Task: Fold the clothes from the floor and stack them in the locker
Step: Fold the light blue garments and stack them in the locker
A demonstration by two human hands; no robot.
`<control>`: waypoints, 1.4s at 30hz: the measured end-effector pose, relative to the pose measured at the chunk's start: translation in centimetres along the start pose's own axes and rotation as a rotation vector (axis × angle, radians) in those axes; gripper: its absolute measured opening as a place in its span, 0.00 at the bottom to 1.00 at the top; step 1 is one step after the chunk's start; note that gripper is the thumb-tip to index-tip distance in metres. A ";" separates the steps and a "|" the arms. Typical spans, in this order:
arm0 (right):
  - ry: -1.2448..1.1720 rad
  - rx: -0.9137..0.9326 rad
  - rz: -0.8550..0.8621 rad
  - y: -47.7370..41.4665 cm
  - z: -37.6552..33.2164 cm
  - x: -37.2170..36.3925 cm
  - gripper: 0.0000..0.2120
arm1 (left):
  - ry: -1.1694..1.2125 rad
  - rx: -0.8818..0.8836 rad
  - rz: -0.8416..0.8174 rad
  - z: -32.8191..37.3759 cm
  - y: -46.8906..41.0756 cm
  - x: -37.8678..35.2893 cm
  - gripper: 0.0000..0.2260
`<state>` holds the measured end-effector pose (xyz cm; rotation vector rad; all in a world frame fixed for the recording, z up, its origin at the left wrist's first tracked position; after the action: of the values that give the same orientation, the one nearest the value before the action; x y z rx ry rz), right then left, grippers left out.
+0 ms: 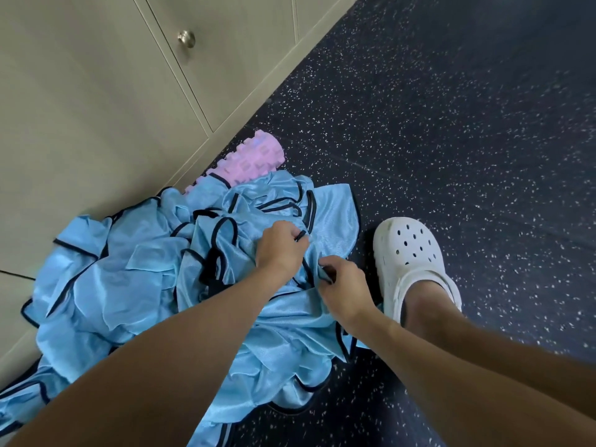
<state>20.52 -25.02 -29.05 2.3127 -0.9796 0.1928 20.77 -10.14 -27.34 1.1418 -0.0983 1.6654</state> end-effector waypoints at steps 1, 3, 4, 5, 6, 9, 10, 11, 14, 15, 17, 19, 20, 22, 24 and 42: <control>-0.041 -0.002 0.011 0.1 -0.3 0.4 0.07 | 0.090 -0.037 -0.009 0.3 0.3 0.4 0.12; -0.102 0.008 0.064 0.3 -1.3 1.5 0.10 | 0.233 -0.147 -0.025 1.3 1.1 2.0 0.09; -0.122 0.024 0.092 0.4 -2.1 2.1 0.13 | 0.275 -0.198 -0.029 1.9 1.6 3.3 0.08; -0.139 0.045 0.110 0.4 -3.0 2.7 0.16 | 0.307 -0.242 -0.035 2.6 2.3 4.8 0.06; -0.141 0.074 0.117 0.6 -4.2 3.4 0.20 | 0.334 -0.286 -0.038 3.4 2.9 6.6 0.06; -0.180 0.181 0.021 1.3 -9.4 5.1 0.31 | 0.355 -0.433 0.008 6.7 5.5 12.9 0.06; -0.234 0.221 -0.053 1.8 -11.7 5.5 0.33 | 0.364 -0.469 0.024 7.7 6.5 15.0 0.06; -0.290 0.267 -0.128 2.5 -14.3 5.9 0.32 | 0.367 -0.493 0.034 8.7 7.6 17.1 0.06; -0.328 0.440 -0.243 5.0 -22.5 7.5 0.18 | 0.338 -0.571 0.058 11.5 11.0 22.6 0.07; -0.280 0.492 -0.256 5.9 -25.1 7.8 0.12 | 0.346 -0.604 0.054 12.5 12.3 24.3 0.07; -0.180 0.570 -0.266 7.8 -29.8 8.5 0.06 | 0.397 -0.643 0.068 14.0 14.7 27.8 0.10; -0.103 0.611 -0.267 9.7 -33.6 9.2 0.04 | 0.451 -0.672 0.136 15.0 17.2 31.2 0.10; -0.073 0.626 -0.276 10.8 -35.1 9.4 0.03 | 0.460 -0.687 0.160 15.1 18.4 32.3 0.10; 0.015 0.627 -0.269 12.5 -36.7 9.6 0.05 | 0.390 -0.674 0.140 15.1 20.0 32.4 0.08; 0.136 0.566 -0.257 13.3 -35.9 9.4 0.09 | 0.282 -0.595 0.077 13.6 20.1 30.0 0.06; 0.307 0.196 -0.226 -1.7 -15.7 2.7 0.07 | -0.005 -0.237 -0.073 -2.9 5.0 14.0 0.06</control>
<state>25.16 -16.49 -16.35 2.4528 -0.5630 0.5524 15.33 -0.84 -16.69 0.9586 -0.2475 1.5411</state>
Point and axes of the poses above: each hand's wrist, its own y-axis away from the middle knuckle, its own x-axis out of the back of the hand, z = x × y, the point moved 7 cm from there along -y, towards the middle knuckle, and after that the axes turned 13 degrees about -z, right-handed, at the moved point
